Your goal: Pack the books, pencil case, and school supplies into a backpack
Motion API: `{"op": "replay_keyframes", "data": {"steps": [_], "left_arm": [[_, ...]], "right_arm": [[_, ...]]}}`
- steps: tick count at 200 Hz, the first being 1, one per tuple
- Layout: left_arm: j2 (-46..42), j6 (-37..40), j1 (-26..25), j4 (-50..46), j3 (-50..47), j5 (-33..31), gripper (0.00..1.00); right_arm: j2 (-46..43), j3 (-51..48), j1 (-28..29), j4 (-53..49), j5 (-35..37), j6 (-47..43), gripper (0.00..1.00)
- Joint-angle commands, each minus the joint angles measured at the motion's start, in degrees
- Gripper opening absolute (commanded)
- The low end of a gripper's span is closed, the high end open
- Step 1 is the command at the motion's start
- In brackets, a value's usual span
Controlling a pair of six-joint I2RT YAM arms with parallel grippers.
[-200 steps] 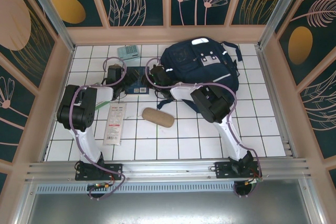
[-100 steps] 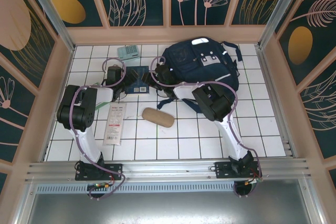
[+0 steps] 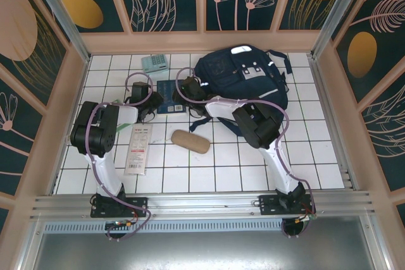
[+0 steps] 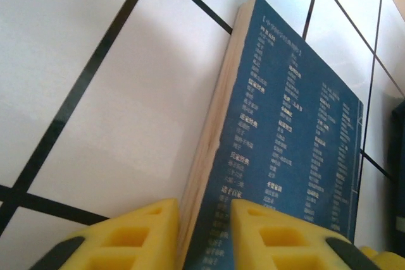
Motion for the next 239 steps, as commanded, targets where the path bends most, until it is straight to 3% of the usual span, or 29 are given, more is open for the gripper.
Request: {"op": "replay_keyframes", "data": {"steps": [1, 31, 114, 139, 205, 239], "left_arm": [[2.2, -1.1, -1.6, -4.1, 0.1, 3.3, 0.27], [2.5, -1.0, -1.6, -4.2, -0.1, 3.2, 0.27], [2.5, -1.7, -1.6, -2.6, -0.9, 4.4, 0.24], [3.0, -1.9, -1.7, -1.3, -1.2, 6.0, 0.18], [3.6, -2.2, -2.2, -0.7, -1.0, 7.2, 0.17], [3.5, -2.2, -2.2, -0.6, -1.1, 7.4, 0.17]], "right_arm": [[0.2, 3.9, 0.3, -6.9, 4.6, -2.4, 0.55], [3.0, 7.6, 0.3, -11.1, 5.5, -2.7, 0.55], [8.4, 14.1, -0.1, -15.5, -2.6, -1.5, 0.55], [5.3, 8.4, 0.1, -7.0, -9.4, -0.3, 0.55], [-6.7, -6.3, -1.8, 18.0, -23.8, 5.2, 0.53], [-5.9, -6.4, -2.1, 19.6, -25.9, 6.0, 0.53]]}}
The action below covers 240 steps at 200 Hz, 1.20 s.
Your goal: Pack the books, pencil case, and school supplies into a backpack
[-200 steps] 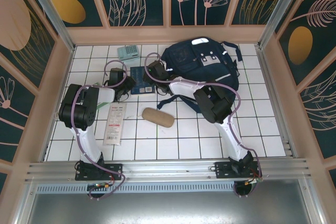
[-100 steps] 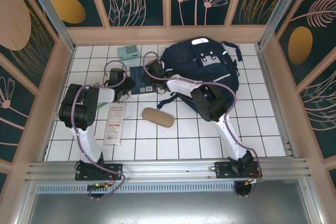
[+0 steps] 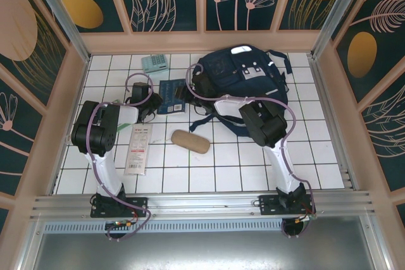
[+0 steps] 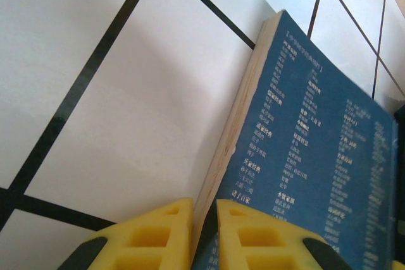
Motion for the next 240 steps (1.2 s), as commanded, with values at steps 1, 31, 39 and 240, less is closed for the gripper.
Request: {"op": "replay_keyframes", "data": {"steps": [1, 31, 39, 240], "left_arm": [[2.8, -1.2, -2.2, -1.3, -1.1, 7.0, 0.17], [2.7, -1.2, -2.1, -1.3, -1.2, 7.1, 0.17], [2.7, -1.3, -2.1, -1.3, -1.2, 7.1, 0.17], [-4.4, 1.6, -2.1, -5.7, 0.8, 4.7, 0.51]], "right_arm": [[-2.6, 0.4, 2.1, 9.4, -10.2, 2.5, 0.53], [0.1, 2.9, 2.0, 4.6, -9.1, 2.5, 0.53], [0.9, 4.1, 2.0, 2.5, -8.6, 2.2, 0.53], [-8.8, -9.5, -0.5, 13.6, -7.6, 4.2, 0.0]]}}
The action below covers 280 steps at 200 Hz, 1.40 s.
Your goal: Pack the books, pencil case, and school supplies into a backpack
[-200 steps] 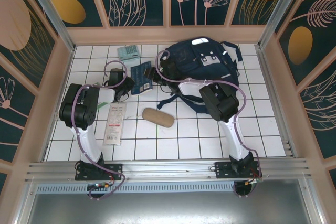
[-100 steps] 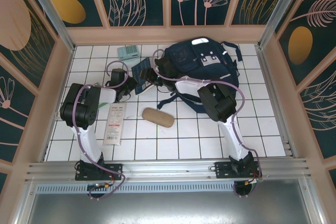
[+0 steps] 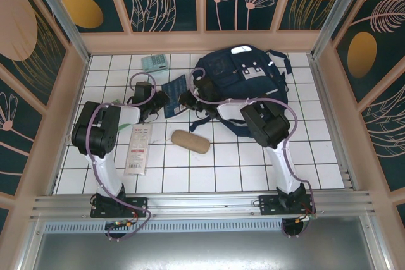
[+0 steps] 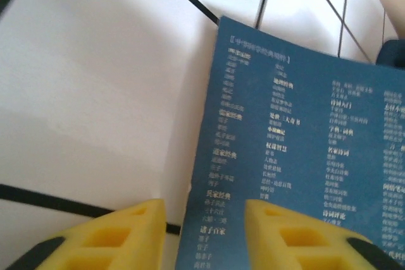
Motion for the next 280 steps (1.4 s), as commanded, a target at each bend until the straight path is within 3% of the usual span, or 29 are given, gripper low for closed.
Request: {"op": "replay_keyframes", "data": {"steps": [1, 49, 103, 133, 176, 245, 280], "left_arm": [[-3.0, 1.0, -0.4, -4.7, 0.5, 1.0, 0.51], [-8.2, 3.9, -1.2, -5.1, 0.9, 0.7, 0.73], [-11.2, 10.4, -7.7, -8.6, 6.1, -3.1, 0.77], [-10.8, 14.7, -12.8, -9.5, 9.1, -4.3, 0.76], [-6.1, 22.2, -22.3, -12.1, 17.1, -4.6, 0.72], [3.7, 33.8, -35.1, -17.5, 29.1, -4.7, 0.6], [7.2, 38.1, -39.1, -19.4, 32.4, -2.6, 0.53]], "right_arm": [[-6.3, -2.2, -0.2, 8.4, -0.6, 0.8, 0.0], [-17.3, -12.1, -0.5, 13.3, 4.6, -1.8, 0.0], [-34.7, -26.4, -2.9, 11.6, 15.1, -5.0, 0.0], [-46.5, -35.1, -6.4, 9.2, 18.2, -5.7, 0.0], [-66.8, -43.2, -12.2, -4.4, 28.7, -8.4, 0.0], [-89.4, -49.1, -24.7, -24.1, 33.1, -9.9, 0.0], [-94.9, -50.9, -32.4, -29.2, 29.9, -8.9, 0.0]]}}
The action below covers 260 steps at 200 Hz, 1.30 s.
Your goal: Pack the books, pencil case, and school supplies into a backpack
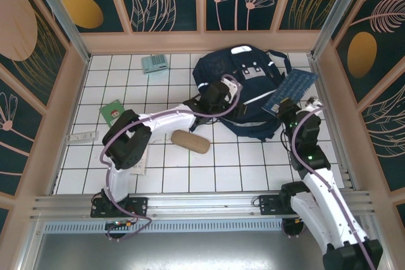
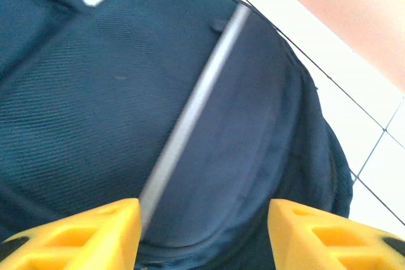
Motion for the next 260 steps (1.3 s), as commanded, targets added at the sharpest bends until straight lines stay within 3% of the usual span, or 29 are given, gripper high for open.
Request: {"op": "replay_keyframes", "data": {"steps": [1, 54, 149, 166, 182, 197, 214, 260], "left_arm": [[2.1, 5.6, -1.9, -2.8, 3.1, 1.4, 0.53], [7.4, 10.2, -5.8, -6.6, 8.1, 1.2, 0.52], [18.0, 16.4, -7.7, -14.1, 19.9, -4.6, 0.54], [18.8, 16.5, -7.7, -14.3, 21.2, -6.2, 0.37], [18.0, 16.2, -7.7, -13.9, 21.1, -6.9, 0.14], [16.3, 15.4, -7.6, -12.3, 20.3, -7.6, 0.02], [14.0, 14.0, -7.6, -10.5, 19.8, -8.0, 0.0], [10.1, 9.3, -7.5, -9.6, 23.5, -18.2, 0.0]], "right_arm": [[-3.4, -1.1, -4.2, -4.8, -1.1, -0.2, 0.0], [-6.3, -1.6, -10.4, -8.2, -3.6, 0.8, 0.0], [-7.1, -2.4, -11.8, -8.2, -5.6, 1.3, 0.0], [-7.3, -2.5, -11.9, -8.2, -6.0, 1.4, 0.0], [-7.6, -2.5, -12.0, -8.4, -6.4, 1.3, 0.0], [-8.3, -2.8, -12.1, -8.4, -7.0, 1.4, 0.0], [-8.8, -3.1, -12.3, -8.4, -8.0, 1.8, 0.0], [-10.8, -3.2, -12.4, -11.8, -3.1, 3.0, 0.0]]}}
